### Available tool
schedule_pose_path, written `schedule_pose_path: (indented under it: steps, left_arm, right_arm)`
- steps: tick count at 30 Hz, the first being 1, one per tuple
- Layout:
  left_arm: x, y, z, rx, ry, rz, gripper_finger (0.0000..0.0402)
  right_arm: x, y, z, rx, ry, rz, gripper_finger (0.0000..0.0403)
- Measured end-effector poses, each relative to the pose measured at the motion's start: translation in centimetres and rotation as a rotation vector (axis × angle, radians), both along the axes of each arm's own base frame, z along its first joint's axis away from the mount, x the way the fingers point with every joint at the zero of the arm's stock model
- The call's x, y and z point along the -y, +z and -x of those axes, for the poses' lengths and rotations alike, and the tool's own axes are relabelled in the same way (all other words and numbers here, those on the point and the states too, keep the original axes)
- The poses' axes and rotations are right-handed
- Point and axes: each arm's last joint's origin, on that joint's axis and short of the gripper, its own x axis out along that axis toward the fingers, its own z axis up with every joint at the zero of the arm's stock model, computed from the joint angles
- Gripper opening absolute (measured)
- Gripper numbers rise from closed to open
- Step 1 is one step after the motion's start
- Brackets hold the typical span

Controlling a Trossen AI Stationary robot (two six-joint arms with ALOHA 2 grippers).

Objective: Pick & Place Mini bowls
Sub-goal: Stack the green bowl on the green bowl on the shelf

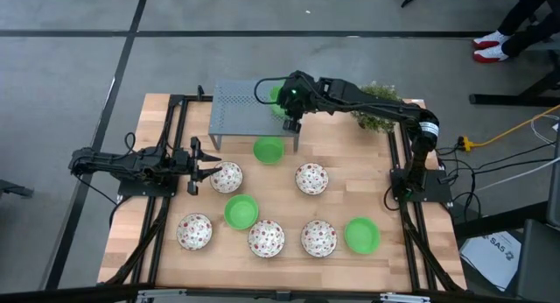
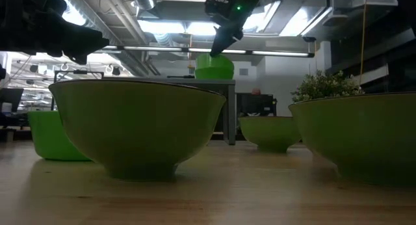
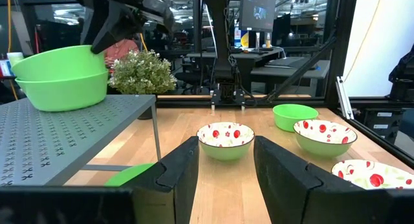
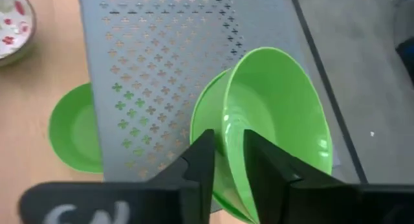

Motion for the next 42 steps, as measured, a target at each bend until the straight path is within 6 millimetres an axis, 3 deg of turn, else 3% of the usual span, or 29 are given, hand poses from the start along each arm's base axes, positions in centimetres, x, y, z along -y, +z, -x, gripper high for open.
schedule_pose_path:
  steps: [7,29,33,39,42]
  left_arm:
    - [-0.1,0.0,0.0,0.000,0.023,0.001,0.0143]
    - [-0.1,0.0,0.0,0.000,0.026,0.002,0.0143]
    - [-0.1,0.0,0.0,0.000,0.026,0.002,0.0143]
    - [-0.1,0.0,0.0,0.000,0.026,0.002,0.0143]
    - [-0.1,0.0,0.0,0.000,0.027,0.002,0.0143]
  right_arm:
    - [0.1,0.8,-0.2,0.050,0.002,0.016,0.0122]
    - [0.2,-0.3,-0.9,0.050,0.000,-0.063,0.0122]
    - [0.2,-0.4,-0.8,0.036,0.001,-0.069,0.0094]
    - [0.2,-0.4,-0.7,0.031,0.001,-0.069,0.0013]
    - [0.2,-0.4,-0.8,0.035,0.000,-0.067,0.0014]
